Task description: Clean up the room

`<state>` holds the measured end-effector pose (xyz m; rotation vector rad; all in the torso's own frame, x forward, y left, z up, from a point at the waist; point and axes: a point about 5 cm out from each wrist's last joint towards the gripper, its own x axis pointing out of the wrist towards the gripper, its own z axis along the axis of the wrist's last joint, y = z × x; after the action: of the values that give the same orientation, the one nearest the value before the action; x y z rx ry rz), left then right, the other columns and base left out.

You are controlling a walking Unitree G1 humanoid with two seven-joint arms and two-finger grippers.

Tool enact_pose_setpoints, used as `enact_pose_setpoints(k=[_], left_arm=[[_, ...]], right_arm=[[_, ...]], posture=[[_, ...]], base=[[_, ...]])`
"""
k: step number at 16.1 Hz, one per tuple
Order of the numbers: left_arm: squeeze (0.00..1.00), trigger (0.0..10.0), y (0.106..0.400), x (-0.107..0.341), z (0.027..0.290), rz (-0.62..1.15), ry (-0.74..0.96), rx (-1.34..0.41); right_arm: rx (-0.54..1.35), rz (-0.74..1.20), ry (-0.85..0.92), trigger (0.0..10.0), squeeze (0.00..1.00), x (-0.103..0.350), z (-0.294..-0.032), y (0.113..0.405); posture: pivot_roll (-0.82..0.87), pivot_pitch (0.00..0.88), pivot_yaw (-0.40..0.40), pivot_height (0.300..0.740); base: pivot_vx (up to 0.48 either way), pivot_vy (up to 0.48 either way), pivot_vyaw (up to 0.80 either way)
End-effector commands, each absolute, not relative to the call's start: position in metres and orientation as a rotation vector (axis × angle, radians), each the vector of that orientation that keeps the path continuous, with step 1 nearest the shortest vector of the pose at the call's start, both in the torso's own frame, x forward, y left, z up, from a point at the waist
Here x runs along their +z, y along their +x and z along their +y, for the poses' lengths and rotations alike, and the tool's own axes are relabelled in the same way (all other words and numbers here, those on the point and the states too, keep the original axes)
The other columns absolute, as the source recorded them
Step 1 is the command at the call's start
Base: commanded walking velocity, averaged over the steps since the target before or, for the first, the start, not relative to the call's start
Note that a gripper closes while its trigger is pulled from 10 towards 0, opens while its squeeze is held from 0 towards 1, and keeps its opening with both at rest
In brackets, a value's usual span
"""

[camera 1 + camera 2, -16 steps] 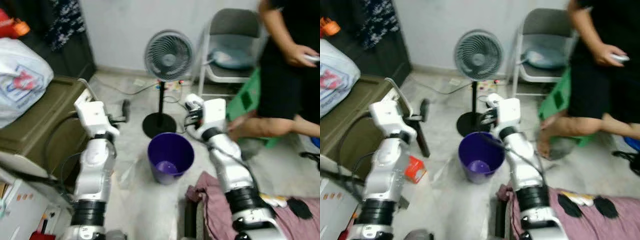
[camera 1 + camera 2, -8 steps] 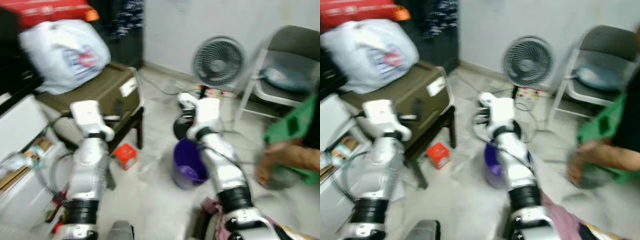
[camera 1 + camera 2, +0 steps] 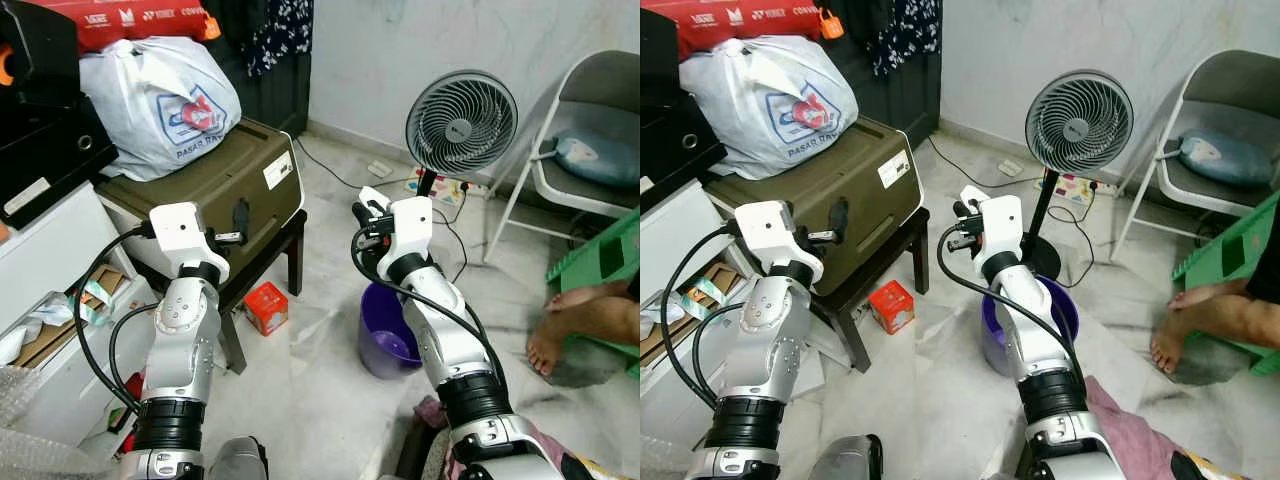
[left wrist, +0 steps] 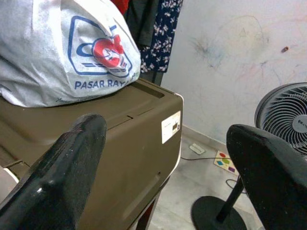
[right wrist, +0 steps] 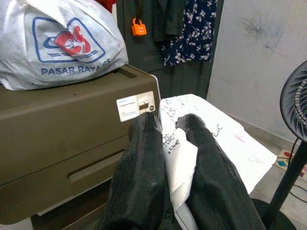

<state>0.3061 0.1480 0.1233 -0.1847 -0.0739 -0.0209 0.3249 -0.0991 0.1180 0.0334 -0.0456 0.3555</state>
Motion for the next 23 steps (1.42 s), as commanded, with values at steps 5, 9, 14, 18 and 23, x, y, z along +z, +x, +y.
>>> enact_pose_setpoints(k=[5,9,14,18,23], left_arm=[[0.0,10.0,0.3075,0.1251,0.1486,-0.071,-0.195,0.011],[0.0,10.0,0.3091,0.1237,0.1474,-0.049,-0.228,0.02],[0.0,10.0,0.3095,0.1242,0.1464,-0.048,-0.242,0.009],[0.0,10.0,0.3093,0.1242,0.1463,-0.049,-0.246,0.007],[0.0,10.0,0.3095,0.1243,0.1454,-0.046,-0.267,0.0]], right_arm=[[0.341,-0.056,0.042,10.0,0.0,0.1206,-0.1013,0.3269],[0.332,-0.052,0.049,10.0,0.0,0.1207,-0.1026,0.3281],[0.324,-0.045,0.053,10.0,0.0,0.1202,-0.1036,0.329],[0.323,-0.045,0.054,10.0,0.0,0.12,-0.1038,0.329],[0.322,-0.045,0.055,10.0,0.0,0.1201,-0.1038,0.3297]], posture=[[0.02,0.0,-0.045,0.74],[0.02,0.0,-0.047,0.74],[0.02,0.0,-0.046,0.74],[0.02,0.0,-0.046,0.74],[0.02,0.0,-0.047,0.74]], base=[[0.0,0.0,0.0],[0.0,0.0,0.0],[0.0,0.0,-0.23],[0.0,0.0,-0.8],[0.0,0.0,-0.25]])
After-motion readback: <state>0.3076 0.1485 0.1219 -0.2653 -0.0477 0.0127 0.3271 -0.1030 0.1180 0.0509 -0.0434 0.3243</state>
